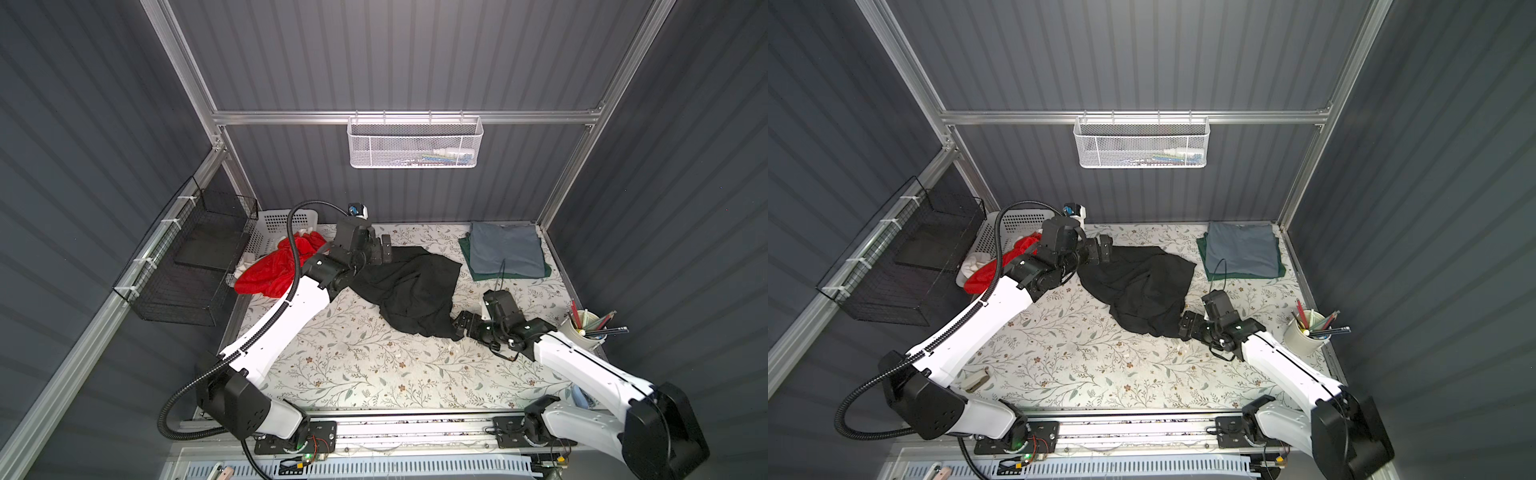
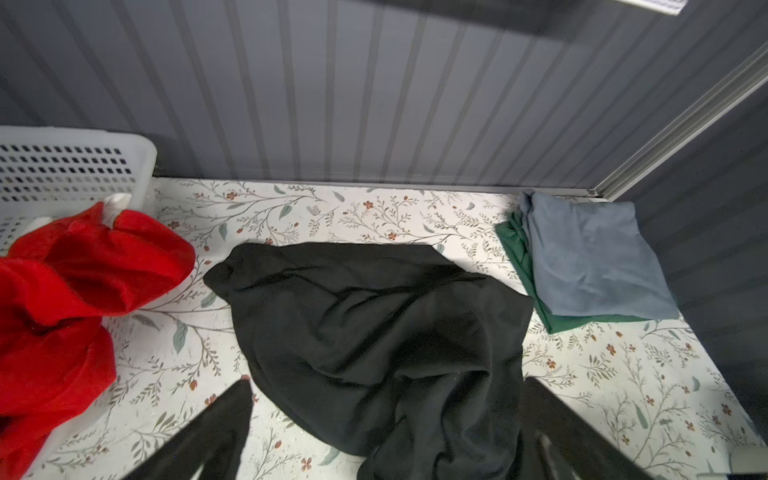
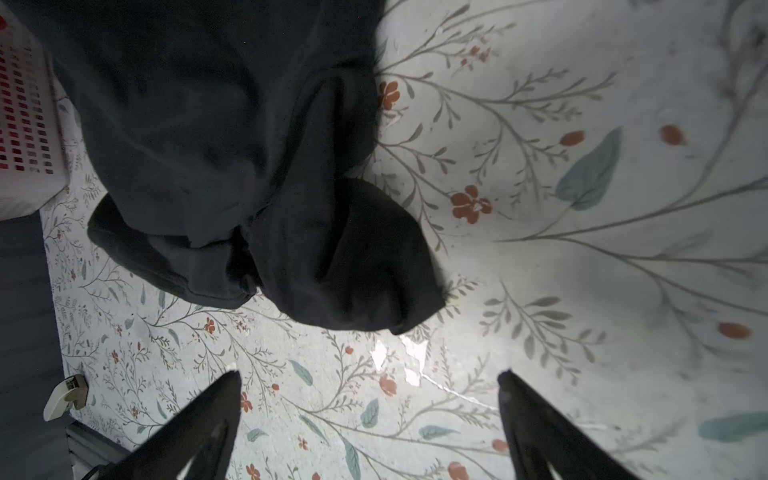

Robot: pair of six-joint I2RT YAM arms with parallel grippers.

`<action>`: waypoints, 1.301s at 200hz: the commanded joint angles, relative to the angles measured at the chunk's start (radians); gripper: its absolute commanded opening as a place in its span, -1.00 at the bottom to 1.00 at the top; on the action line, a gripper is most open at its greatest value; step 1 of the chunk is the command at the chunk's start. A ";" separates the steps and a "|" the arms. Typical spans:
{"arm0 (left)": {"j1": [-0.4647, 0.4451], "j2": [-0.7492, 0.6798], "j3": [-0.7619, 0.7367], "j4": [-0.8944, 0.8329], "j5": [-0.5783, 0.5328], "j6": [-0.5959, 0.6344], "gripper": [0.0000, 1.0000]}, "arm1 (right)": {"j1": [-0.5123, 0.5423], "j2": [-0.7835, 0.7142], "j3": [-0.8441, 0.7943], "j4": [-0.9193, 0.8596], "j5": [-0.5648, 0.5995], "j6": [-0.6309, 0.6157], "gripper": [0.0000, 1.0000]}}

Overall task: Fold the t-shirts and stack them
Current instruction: 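Lift the black t-shirt out with the left gripper while the right gripper reaches toward it, then grasp the black t-shirt's hanging edge with the right gripper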

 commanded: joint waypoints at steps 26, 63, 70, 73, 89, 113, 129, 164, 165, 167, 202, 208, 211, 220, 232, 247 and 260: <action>0.017 -0.054 -0.097 0.021 -0.005 -0.036 1.00 | 0.057 0.174 0.042 0.142 0.022 0.032 0.49; 0.022 -0.041 -0.138 0.022 0.014 -0.044 0.99 | 0.061 0.254 0.066 0.176 0.032 0.018 0.15; 0.022 -0.040 -0.144 0.020 0.011 -0.044 0.99 | 0.060 0.266 0.076 0.171 0.035 0.011 0.06; 0.023 -0.039 -0.146 0.020 0.010 -0.044 0.99 | 0.060 0.272 0.081 0.168 0.035 0.009 0.00; 0.029 -0.041 -0.161 0.018 0.010 -0.042 1.00 | 0.059 0.290 0.114 0.141 0.034 -0.014 -0.32; 0.034 -0.055 -0.188 0.023 0.001 -0.041 0.99 | 0.057 0.273 0.178 0.075 0.060 -0.047 -0.75; 0.035 -0.061 -0.204 0.022 -0.015 -0.035 0.99 | 0.054 0.240 0.227 0.022 0.081 -0.066 -0.98; 0.037 -0.070 -0.239 0.023 -0.028 -0.025 0.99 | 0.035 0.137 0.322 -0.099 0.134 -0.092 -1.00; 0.037 -0.070 -0.240 0.023 -0.028 -0.026 0.99 | 0.035 0.133 0.324 -0.104 0.134 -0.091 -1.00; 0.037 -0.071 -0.241 0.024 -0.028 -0.025 0.99 | 0.034 0.126 0.328 -0.112 0.137 -0.092 -1.00; 0.036 -0.076 -0.274 0.043 0.023 -0.015 0.99 | 0.007 -0.003 0.386 -0.189 0.184 -0.099 -1.00; 0.034 -0.077 -0.283 0.053 0.042 -0.016 0.99 | 0.004 -0.019 0.401 -0.207 0.195 -0.103 -1.00; 0.034 -0.078 -0.289 0.058 0.049 -0.016 0.99 | 0.003 -0.024 0.409 -0.218 0.203 -0.104 -1.00; 0.031 -0.078 -0.303 0.074 0.073 -0.024 1.00 | -0.002 -0.044 0.430 -0.254 0.223 -0.108 -1.00; 0.021 -0.078 -0.320 0.093 0.097 -0.039 0.99 | -0.013 -0.065 0.447 -0.289 0.237 -0.112 -1.00; 0.001 -0.075 -0.339 0.121 0.129 -0.055 1.00 | -0.025 -0.076 0.450 -0.306 0.243 -0.114 -1.00; -0.024 -0.075 -0.349 0.137 0.153 -0.070 1.00 | -0.033 -0.118 0.444 -0.313 0.242 -0.110 -1.00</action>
